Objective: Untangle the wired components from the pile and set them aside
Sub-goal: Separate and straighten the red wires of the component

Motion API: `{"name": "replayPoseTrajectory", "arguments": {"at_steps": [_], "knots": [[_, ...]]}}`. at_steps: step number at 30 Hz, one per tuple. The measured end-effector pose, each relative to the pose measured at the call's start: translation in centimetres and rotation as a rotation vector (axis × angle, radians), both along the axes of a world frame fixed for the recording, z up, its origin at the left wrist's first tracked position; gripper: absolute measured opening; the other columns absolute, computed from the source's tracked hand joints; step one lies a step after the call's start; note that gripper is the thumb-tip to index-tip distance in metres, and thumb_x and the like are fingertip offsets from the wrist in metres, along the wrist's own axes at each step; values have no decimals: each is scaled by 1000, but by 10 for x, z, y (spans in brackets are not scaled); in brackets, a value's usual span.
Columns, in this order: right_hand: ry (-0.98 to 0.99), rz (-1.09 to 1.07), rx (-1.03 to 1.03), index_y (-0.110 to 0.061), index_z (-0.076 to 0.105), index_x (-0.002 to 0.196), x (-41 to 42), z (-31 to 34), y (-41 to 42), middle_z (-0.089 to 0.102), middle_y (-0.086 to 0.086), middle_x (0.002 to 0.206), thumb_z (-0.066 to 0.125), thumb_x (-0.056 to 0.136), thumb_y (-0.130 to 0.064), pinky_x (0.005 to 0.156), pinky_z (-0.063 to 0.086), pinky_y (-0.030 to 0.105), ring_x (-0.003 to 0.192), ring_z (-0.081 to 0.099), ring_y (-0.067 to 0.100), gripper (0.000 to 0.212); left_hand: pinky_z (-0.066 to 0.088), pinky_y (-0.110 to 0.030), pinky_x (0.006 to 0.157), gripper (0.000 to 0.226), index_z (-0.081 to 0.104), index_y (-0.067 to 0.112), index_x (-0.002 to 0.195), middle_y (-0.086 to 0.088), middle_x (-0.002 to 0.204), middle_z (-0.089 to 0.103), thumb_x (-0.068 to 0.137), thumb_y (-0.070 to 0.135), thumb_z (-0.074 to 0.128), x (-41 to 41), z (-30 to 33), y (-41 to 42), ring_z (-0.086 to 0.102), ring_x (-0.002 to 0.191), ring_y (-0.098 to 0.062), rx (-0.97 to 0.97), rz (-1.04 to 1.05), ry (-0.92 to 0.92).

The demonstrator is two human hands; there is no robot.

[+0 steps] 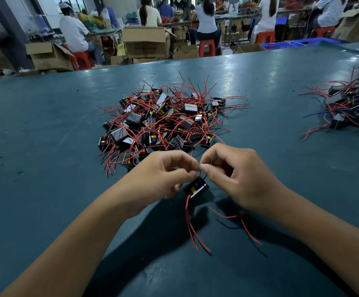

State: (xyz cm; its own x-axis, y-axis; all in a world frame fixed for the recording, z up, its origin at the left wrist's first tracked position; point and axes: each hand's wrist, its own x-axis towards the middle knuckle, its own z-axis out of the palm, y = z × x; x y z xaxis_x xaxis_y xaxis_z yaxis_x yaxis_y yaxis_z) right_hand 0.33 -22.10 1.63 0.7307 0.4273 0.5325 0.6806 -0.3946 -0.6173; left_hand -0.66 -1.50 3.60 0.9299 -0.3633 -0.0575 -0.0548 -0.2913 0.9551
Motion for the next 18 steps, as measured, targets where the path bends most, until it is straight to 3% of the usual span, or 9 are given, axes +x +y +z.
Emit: {"name": "replayPoseTrajectory", "arguments": {"at_steps": [2,5,10,15,18], "knots": [[73,-10,54,-17,63,84,3,-2,0,44,-10,56,67,93,-13,52,30,11,51,38,5,10,34,-22,46,9,71,22,94,15,58,60,92,13,70,0,-5,-3,42,48,-8,82,-35,-126],[123,-5,54,-20,63,85,5,-1,0,53,-8,61,68,93,-13,54,34,12,55,45,4,11,36,-22,50,3,71,23,89,11,57,62,88,25,74,1,-9,-9,46,51,-6,105,-23,-240],[151,21,-1,-22,64,87,10,1,-7,61,-8,69,66,94,-17,58,39,16,60,51,3,9,50,-36,64,12,72,17,86,-1,73,71,86,29,74,7,-11,-4,62,68,-32,195,6,-316],[127,72,-164,-22,63,85,14,5,-16,58,-15,66,68,94,-19,58,37,10,59,52,2,10,49,-23,65,11,73,21,86,9,74,70,86,32,74,12,-10,7,62,66,-5,348,-81,-322],[201,129,-193,-24,65,86,17,9,-22,64,-10,70,65,95,-25,59,46,17,62,60,7,9,46,-20,60,17,74,24,89,5,74,71,84,41,72,11,-8,11,60,64,-4,325,-129,-310]]}}
